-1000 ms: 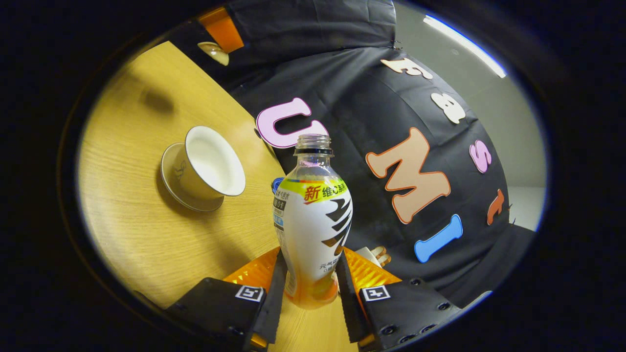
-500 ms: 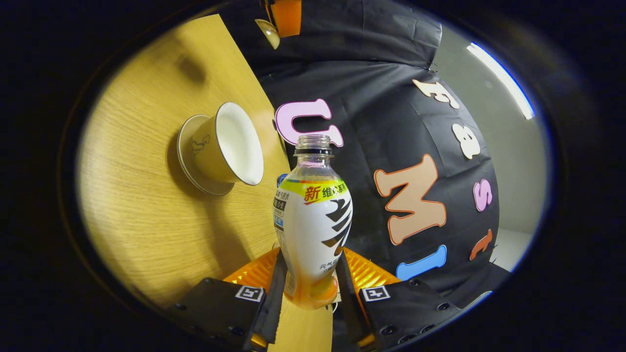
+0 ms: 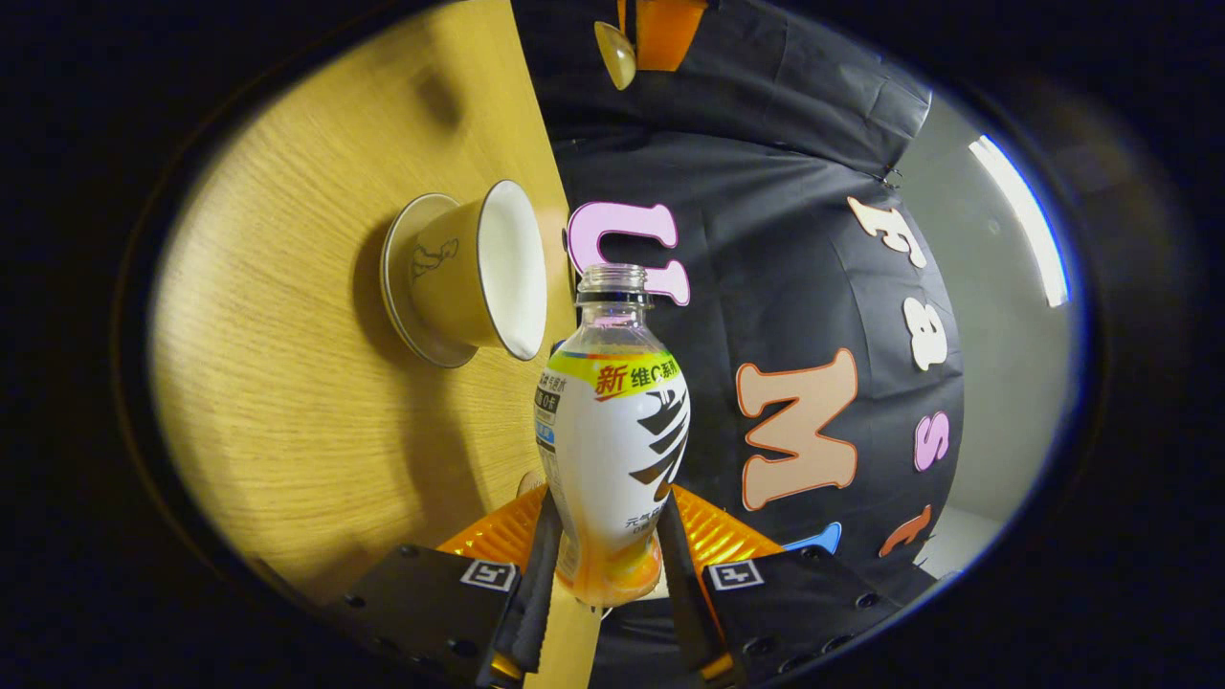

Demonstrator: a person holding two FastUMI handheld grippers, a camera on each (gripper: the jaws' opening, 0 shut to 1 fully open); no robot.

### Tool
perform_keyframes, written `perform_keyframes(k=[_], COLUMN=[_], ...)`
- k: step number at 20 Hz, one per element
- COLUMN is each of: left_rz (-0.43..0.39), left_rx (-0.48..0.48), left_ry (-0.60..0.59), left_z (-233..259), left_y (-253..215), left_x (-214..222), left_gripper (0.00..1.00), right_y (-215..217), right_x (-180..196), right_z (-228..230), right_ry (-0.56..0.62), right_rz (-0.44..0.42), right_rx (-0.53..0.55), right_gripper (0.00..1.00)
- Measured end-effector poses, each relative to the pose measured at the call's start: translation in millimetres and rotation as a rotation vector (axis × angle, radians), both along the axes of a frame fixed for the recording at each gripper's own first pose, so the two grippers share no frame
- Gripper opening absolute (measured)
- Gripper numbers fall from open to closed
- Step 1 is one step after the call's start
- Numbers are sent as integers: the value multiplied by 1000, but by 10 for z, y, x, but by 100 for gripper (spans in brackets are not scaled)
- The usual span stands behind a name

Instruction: Open the teacup lid with one hand, grasp the water bottle and pour water into the teacup with the other hand; after pouring, place the water bottle on the coaster and then close the teacup lid.

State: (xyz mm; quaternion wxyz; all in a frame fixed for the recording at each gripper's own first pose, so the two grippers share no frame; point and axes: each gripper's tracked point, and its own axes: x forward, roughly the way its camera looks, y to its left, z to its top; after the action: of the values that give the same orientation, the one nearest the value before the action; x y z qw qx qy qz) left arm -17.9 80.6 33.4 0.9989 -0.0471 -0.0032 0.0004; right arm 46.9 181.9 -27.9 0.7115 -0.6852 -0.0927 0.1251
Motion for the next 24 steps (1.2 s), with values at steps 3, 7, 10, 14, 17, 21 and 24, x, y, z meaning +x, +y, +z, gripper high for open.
perform_keyframes(k=[3,7,10,14,17,21,24], left_rz=[-4,-6,-12,-21,-23,-25,-23], left_rx=[-4,-8,-9,-16,-19,-24,-22], left_ry=[-1,-2,-4,-10,-6,-5,-12], left_z=[4,16,31,62,54,54,83], left_y=[-7,-23,-44,-69,-73,-86,-78], left_x=[-6,-10,-24,-40,-34,-38,-56], left_gripper=[21,21,21,21,21,21,21], right_y=[-1,42,79,56,73,122,157], right_x=[45,44,96,102,76,86,71], right_z=[16,85,84,70,71,160,190], right_ry=[-12,-47,-58,-69,-92,-113,-133], right_rz=[3,23,39,43,52,70,83], right_rx=[-52,-123,-184,-239,-304,-358,-400], right_gripper=[58,58,58,58,58,57,57])
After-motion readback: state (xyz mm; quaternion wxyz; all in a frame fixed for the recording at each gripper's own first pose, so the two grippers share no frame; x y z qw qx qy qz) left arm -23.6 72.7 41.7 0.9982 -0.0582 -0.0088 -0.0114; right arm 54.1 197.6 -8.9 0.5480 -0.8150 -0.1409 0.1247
